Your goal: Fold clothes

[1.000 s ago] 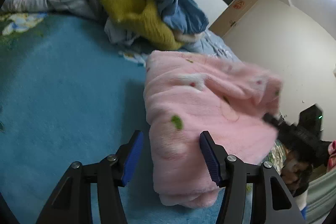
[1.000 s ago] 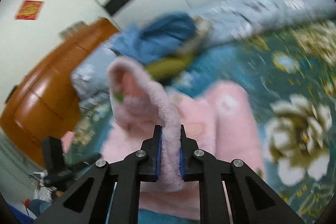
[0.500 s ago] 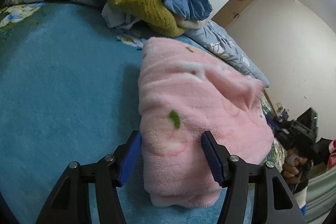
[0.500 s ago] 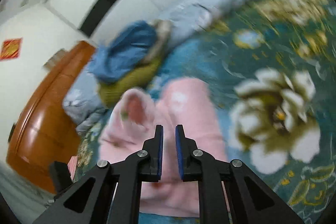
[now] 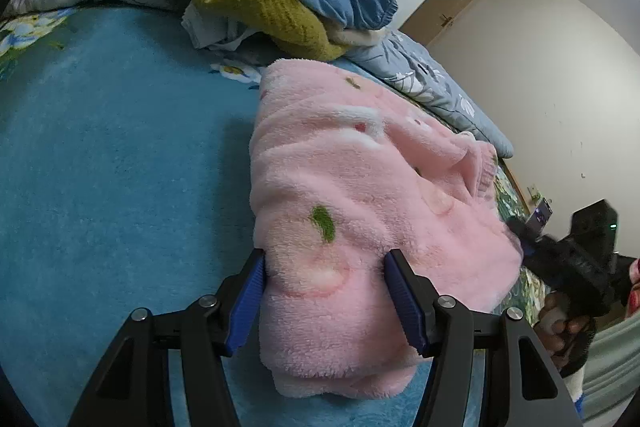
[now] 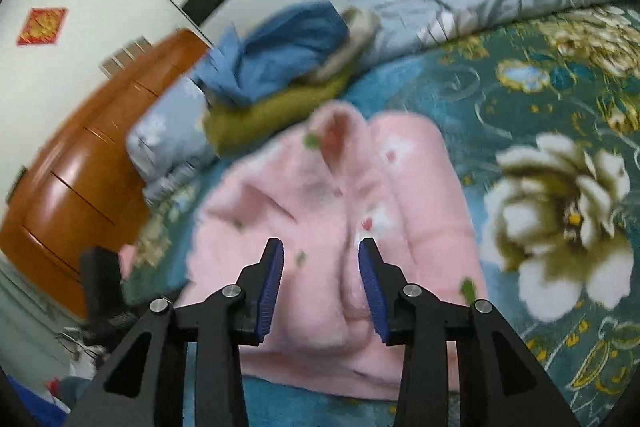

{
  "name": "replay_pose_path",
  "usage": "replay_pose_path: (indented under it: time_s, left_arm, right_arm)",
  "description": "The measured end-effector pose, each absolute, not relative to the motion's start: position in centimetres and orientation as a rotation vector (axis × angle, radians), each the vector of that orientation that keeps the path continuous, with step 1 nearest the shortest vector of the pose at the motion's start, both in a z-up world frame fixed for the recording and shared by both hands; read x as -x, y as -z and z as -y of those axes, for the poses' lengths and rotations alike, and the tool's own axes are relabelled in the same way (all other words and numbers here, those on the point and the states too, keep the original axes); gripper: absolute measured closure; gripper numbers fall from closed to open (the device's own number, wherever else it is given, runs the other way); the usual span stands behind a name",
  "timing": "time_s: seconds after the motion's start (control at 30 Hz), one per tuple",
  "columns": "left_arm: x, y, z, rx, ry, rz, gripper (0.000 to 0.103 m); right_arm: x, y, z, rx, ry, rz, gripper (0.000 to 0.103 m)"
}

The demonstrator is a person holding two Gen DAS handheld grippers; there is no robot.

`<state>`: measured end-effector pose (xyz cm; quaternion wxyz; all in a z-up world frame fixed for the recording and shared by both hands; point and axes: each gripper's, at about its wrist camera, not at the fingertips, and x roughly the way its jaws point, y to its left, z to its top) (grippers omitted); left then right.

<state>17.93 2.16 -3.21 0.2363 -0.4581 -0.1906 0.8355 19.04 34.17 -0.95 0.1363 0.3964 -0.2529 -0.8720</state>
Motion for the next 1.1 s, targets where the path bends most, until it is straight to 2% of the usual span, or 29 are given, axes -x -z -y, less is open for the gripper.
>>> replay_pose_path:
  time_s: [0.13,0.3,0.4,0.5,0.7,0.87,1.0,1.1]
  left_arm:
    - [-17.9,3.1,-2.6,1.254,-2.29,0.505,0.039]
    - [-18.0,3.0,-2.8,1.256,-2.289,0.505,0.038]
    - [-18.0,2.8,-2.5,1.25,-2.286,0.521,0.038]
    - [-18.3,1.8,-2.4,1.213,-2.286,0.533,0.038]
    - [-18.5,0.8,-3.1,1.162,-2.246,0.529,0.037]
    - [-18.1,2.3,-4.2,1.226,-2.207,0.516,0.036]
    - [-17.9,3.0,-3.8,1.256,-2.198,0.534,0.034]
    - [-18.1,2.4,-3.7,1.237,-2.216,0.515,0.034]
  right_arm:
    - [-19.5,1.8,-34.4,-1.138,2.464,0.831,0.063]
    - [-19.7,1.2,-32.5,-1.163,2.45,0.734,0.063]
    - [-19.8,1.3,-33.7,-1.145,2.442,0.872,0.088]
    - [-19.6,0.8,-34.4,-1.151,2.463,0.894,0.093]
    - [-20.9,-3.8,-38.2,-0.962,2.585,0.906,0.094]
    - [-20.7,1.1,-39.9,-1.177,2.581,0.994,0.094]
    - [-21.3,3.5,-40.7,-1.182,2.533,1.105,0.094]
    - [-21.2,2.9,-40.2,-1.206,2.568,1.032,0.094]
